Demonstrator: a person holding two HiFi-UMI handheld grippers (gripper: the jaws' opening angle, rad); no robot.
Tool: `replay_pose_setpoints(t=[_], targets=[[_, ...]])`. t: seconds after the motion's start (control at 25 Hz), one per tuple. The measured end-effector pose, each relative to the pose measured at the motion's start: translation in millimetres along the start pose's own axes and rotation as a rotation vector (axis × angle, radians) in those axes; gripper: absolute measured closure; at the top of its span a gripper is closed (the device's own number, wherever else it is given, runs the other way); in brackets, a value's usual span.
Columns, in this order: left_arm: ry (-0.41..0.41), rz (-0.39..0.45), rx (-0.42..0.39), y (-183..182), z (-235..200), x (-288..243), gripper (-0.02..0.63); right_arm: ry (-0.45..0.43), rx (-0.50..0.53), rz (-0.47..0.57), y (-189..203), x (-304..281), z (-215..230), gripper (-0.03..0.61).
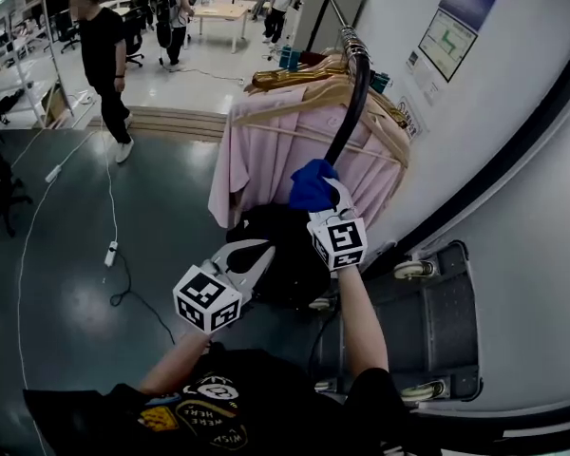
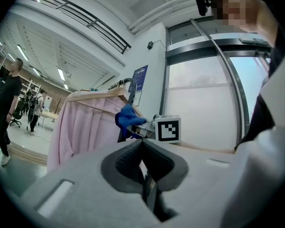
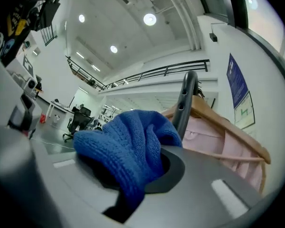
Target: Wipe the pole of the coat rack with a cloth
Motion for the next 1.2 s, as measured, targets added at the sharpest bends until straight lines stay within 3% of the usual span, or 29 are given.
replay_pose_setpoints(t=[0.16,0.36,0.56,0.68,0.84,1.0,1.12,1.2], targets=[[-0.002,0.010,0.000,-4,1,1,0.614,0.010,-0.017,-0.011,-18,2,11,0.546],[-0.026,0.010,0.035,0,-9,9,0.614,0.079,-0.100,0.142,-100,7,54,0.548],[-0.045,0.028,0.026,-6,-14,14,0.614,0.179,-0.030,0.165,-172,-15,108,0.548],[-0.050,0.032,0.029,-5,-14,16,0.614,0.178,-0.132,0.185,-190,-30,146,0.546],[-0.058,0.021,0.041,1,-15,19,0.614,0.136,-0.264,0.271,-192,-27,159,0.545],[-0.049,0.005,0.044,3,-12,16,0.614,0.165,-0.205,0.364,-167,12,124,0.544],[-0.024,-0.004,0.039,4,-6,6,0.614,0.169,-0.157,0.275,-114,28,87,0.544],[0.002,-0.008,0.034,5,1,-3,0.614,0.149,-0.188,0.165,-61,28,66,0.543]])
Point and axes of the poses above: the fingertips, and each gripper's own axes: x backward along the fingers, z to its right, y out of its underside, the point moved 2 cm from there along x, backward along the fingers, and after that the axes turned 1 degree about x, right-handed, at the moved point
